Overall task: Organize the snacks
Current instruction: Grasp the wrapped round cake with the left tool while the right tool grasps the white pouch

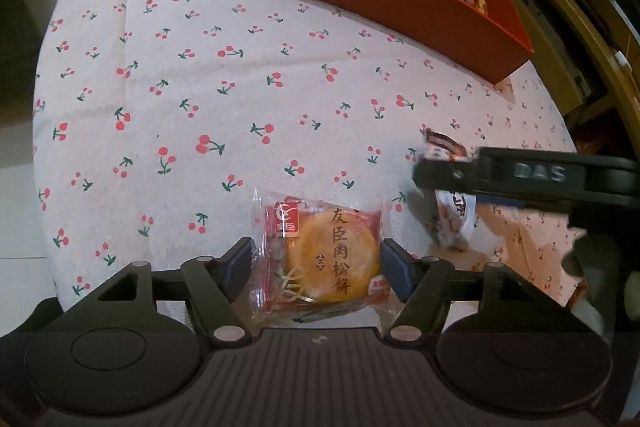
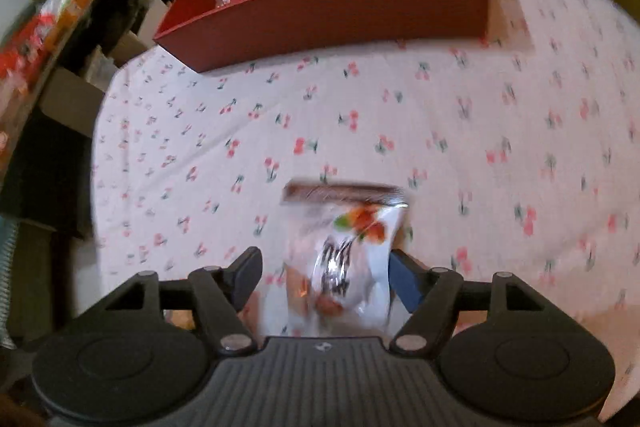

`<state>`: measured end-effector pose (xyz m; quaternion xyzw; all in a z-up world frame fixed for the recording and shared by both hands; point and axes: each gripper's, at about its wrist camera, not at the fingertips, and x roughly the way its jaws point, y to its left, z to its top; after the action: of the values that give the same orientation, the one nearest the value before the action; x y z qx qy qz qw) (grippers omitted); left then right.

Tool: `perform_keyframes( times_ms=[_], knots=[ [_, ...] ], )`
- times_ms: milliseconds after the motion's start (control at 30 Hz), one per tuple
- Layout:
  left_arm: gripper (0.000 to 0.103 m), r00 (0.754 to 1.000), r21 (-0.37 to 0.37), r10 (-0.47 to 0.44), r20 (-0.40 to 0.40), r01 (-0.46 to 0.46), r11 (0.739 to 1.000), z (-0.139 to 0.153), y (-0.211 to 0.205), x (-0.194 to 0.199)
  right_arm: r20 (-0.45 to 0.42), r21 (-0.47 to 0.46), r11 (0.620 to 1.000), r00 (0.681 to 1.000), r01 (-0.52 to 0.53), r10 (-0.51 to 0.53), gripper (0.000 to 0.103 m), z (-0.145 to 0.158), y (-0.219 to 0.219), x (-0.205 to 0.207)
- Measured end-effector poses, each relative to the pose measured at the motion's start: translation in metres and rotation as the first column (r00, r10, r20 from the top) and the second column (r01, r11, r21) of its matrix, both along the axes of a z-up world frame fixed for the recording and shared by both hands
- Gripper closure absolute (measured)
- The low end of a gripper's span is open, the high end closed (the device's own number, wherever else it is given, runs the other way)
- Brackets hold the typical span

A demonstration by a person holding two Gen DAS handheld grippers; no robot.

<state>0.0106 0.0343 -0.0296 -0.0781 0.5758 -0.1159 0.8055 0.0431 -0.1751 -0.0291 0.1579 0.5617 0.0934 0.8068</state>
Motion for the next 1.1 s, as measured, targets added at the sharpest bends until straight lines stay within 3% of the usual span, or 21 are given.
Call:
perform_keyframes(
  times_ms=[67, 133, 267, 500, 633, 867, 1100],
  knots=[
    [0.027, 1.0, 0.012, -0.01, 0.004, 0.01, 1.0, 0.0, -0.002, 0.0, 0.032, -0.087, 0.994, 0.997, -0.069, 0.072, 0.014, 0.0, 0.015, 0.001],
    [0.025, 1.0, 0.027, -0.02, 0.002, 0.02, 0.999, -0.001, -0.005, 0.0, 0.051, -0.155, 0.98, 0.99, -0.12, 0.13, 0.022, -0.001, 0.023, -0.004],
    [0.019, 0.999, 0.068, -0.052, 0.006, 0.052, 0.996, -0.004, -0.012, -0.002, 0.076, -0.215, 0.959, 0.976, -0.184, 0.204, 0.025, -0.001, 0.021, -0.016],
    [0.024, 0.993, 0.15, -0.109, 0.042, 0.102, 0.983, -0.001, -0.026, -0.009, 0.106, -0.255, 0.946, 0.967, -0.2, 0.233, 0.028, 0.002, 0.014, -0.027],
    [0.034, 0.986, 0.189, -0.143, 0.084, 0.125, 0.974, 0.005, -0.033, -0.012, 0.143, -0.276, 0.94, 0.959, -0.2, 0.246, 0.029, 0.008, 0.015, -0.035],
    [0.035, 0.981, 0.218, -0.165, 0.097, 0.141, 0.966, 0.005, -0.039, -0.013, 0.167, -0.284, 0.939, 0.954, -0.194, 0.248, 0.029, 0.011, 0.016, -0.036],
    [0.027, 0.982, 0.228, -0.167, 0.092, 0.142, 0.963, 0.004, -0.04, -0.013, 0.177, -0.271, 0.944, 0.954, -0.19, 0.243, 0.029, 0.012, 0.015, -0.037]
  ],
)
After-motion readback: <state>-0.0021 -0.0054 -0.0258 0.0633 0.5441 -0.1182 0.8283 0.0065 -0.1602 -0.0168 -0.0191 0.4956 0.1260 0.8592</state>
